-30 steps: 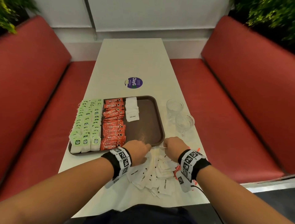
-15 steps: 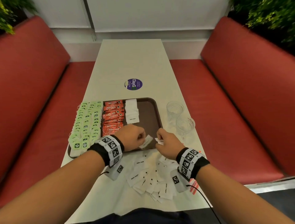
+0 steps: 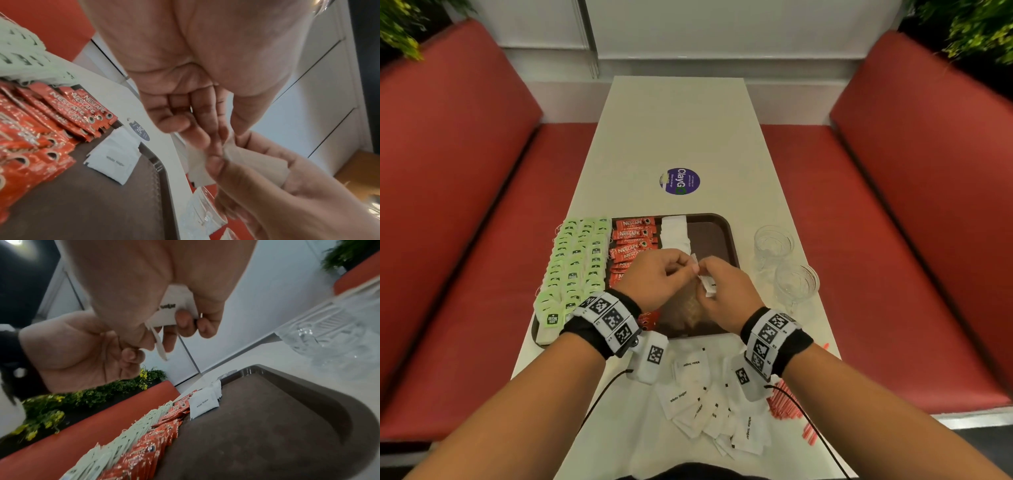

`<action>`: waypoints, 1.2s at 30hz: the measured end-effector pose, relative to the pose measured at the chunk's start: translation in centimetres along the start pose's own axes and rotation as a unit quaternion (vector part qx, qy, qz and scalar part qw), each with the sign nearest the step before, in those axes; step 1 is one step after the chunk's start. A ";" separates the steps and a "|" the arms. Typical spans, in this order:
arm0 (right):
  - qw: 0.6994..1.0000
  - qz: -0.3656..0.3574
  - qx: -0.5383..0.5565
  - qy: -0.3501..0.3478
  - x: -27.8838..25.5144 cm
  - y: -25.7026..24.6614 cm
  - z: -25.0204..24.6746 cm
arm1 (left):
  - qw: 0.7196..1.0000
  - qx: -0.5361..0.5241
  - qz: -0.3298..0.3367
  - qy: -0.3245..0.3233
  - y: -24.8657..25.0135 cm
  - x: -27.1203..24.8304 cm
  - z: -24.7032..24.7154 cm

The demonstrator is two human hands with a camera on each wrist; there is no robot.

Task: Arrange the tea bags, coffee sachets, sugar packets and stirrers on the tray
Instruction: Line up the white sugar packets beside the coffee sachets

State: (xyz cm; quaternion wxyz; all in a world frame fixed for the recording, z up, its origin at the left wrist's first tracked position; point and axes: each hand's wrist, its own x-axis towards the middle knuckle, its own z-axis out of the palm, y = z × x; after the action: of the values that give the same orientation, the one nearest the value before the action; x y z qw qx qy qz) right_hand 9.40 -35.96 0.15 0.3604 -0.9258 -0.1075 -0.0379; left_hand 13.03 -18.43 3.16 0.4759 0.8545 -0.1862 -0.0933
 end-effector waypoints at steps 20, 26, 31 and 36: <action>0.974 0.133 0.159 -0.090 2.6 3.5 0.5 | 0.955 0.156 -0.243 0.063 -8.2 6.1 0.9; 0.969 0.145 0.188 -0.067 2.8 3.7 0.1 | 0.941 0.208 -0.260 0.058 -7.9 7.7 1.5; 0.970 0.163 0.147 -0.102 3.3 4.1 -0.1 | 0.935 0.250 -0.250 0.028 -7.8 7.8 1.3; 0.980 0.144 0.128 -0.049 4.1 4.9 0.3 | 0.952 0.230 -0.192 0.056 -6.9 7.1 0.8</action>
State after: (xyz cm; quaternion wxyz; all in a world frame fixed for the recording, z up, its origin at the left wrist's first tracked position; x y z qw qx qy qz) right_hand 14.49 -38.51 -2.70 0.4714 -0.8788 0.0050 0.0738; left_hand 20.86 -18.64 -2.99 0.2490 0.9643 -0.0087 -0.0896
